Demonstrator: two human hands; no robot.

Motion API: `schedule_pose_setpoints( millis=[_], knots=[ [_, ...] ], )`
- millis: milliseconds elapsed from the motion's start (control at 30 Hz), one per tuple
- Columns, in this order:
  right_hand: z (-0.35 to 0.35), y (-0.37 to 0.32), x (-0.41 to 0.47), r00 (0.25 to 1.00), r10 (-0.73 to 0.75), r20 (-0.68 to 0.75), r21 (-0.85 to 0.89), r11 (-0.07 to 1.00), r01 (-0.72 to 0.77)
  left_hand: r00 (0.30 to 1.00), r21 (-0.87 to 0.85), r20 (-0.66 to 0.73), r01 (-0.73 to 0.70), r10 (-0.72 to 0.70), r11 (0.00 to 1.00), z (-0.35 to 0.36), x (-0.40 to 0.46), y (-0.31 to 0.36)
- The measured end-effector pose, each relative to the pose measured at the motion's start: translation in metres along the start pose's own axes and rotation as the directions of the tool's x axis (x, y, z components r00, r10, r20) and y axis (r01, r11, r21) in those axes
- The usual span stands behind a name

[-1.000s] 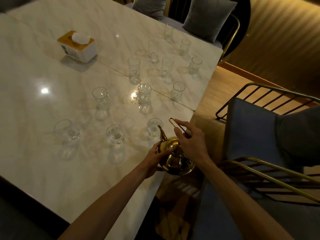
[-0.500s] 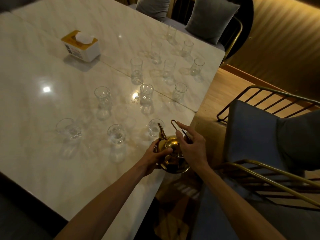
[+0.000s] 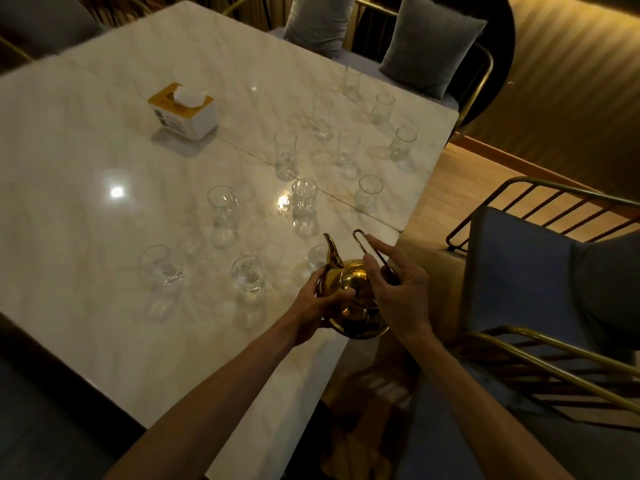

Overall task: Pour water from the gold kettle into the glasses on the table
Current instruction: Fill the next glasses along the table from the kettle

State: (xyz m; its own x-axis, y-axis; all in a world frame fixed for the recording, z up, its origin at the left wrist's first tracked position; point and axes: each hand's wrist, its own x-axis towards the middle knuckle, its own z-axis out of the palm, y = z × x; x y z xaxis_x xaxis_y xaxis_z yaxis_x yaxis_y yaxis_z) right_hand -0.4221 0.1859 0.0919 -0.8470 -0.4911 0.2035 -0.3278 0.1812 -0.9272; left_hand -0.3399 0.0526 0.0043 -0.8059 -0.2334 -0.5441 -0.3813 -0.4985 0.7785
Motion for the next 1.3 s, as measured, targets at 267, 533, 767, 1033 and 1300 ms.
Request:
schedule_pose_setpoints(
  millis=[267, 533, 767, 1033, 1300],
  knots=[
    [0.015, -0.046, 0.028, 0.996, -0.086, 0.036, 0.032, 0.996, 0.085, 0.992, 0.033, -0.049, -0.117, 0.119, 0.993, -0.014, -0.02, 0.048],
    [0.056, -0.085, 0.057, 0.986, -0.156, 0.057, 0.12, 0.982, 0.148, 0.974, 0.015, -0.142, -0.176, 0.176, 0.984, -0.054, -0.039, 0.097],
    [0.11, -0.106, 0.084, 0.976, -0.203, 0.082, 0.092, 0.977, 0.195, 0.964, -0.003, -0.173, -0.208, 0.204, 0.978, -0.105, -0.037, 0.129],
    [0.169, -0.1, 0.116, 0.982, -0.162, 0.094, 0.044, 0.986, 0.159, 0.977, -0.043, -0.14, -0.171, 0.164, 0.984, -0.162, -0.007, 0.144],
    [0.206, -0.074, 0.144, 0.984, -0.099, 0.149, -0.101, 0.988, 0.115, 0.993, -0.089, -0.089, -0.091, 0.083, 0.992, -0.2, 0.036, 0.143]
  ],
)
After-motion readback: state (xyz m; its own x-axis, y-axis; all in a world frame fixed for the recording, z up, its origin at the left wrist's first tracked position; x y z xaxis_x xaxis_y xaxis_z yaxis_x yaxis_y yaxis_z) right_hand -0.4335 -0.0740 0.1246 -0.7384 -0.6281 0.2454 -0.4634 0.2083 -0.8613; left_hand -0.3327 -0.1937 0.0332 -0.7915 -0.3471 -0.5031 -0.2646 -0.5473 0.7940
